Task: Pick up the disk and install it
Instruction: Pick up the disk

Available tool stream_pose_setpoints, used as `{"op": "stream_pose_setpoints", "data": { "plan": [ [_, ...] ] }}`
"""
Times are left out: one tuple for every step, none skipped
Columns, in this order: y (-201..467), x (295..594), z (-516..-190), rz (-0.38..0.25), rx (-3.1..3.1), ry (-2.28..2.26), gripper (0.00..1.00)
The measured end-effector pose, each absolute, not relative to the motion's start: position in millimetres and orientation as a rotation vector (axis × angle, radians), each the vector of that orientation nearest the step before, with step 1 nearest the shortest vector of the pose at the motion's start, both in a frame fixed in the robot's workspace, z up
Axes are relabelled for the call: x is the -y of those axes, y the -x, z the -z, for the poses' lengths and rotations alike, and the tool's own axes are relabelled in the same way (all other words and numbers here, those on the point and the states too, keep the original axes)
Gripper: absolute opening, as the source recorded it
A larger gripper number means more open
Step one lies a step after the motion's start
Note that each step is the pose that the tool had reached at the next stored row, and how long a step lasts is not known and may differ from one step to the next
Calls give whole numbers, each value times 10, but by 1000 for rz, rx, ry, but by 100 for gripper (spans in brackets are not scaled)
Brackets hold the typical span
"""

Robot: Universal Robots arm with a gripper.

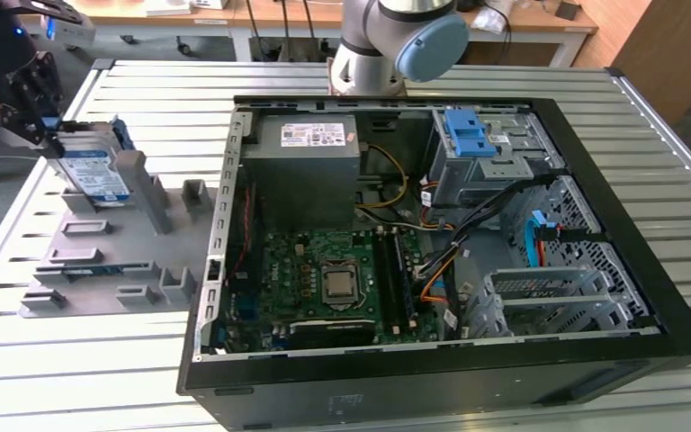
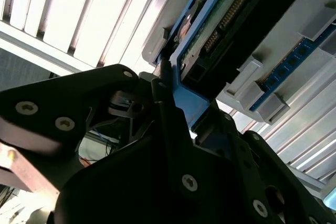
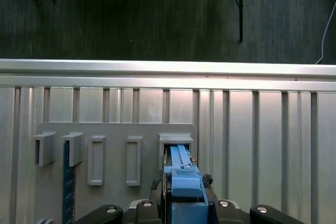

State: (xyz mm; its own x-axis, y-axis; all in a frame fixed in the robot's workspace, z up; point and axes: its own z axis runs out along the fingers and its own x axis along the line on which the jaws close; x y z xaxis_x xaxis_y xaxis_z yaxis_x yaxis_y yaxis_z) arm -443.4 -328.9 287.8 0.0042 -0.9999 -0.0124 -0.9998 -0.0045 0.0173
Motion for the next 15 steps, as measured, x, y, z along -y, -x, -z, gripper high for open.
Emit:
{"op": "stream_pose_setpoints", "data": {
  "plan": [
    [4434,3289,-2878,33,2214,-2224,43],
    [4434,3289,-2878,33,2214,-2224,36],
    [4434,3289,-2878,33,2214,-2224,36],
    [4434,3289,-2878,33,2214,-2224,36],
    [4434,3289,-2878,33,2214,-2224,36],
    [4434,3289,-2878,33,2214,-2224,36],
    [4434,3289,-2878,33,2214,-2224,36],
    [4434,3289,-2878,33,2214,-2224,36],
    [4434,3289,-2878,33,2214,-2224,36],
    [4434,3289,-2882,33,2214,-2224,36],
    [4434,3289,-2889,33,2214,-2224,36],
    [4434,3289,-2898,33,2214,-2224,36],
    [4434,3289,-2909,33,2214,-2224,36],
    [4434,3289,-2921,33,2214,-2224,36],
    [4434,3289,-2932,33,2214,-2224,36]
  ]
}}
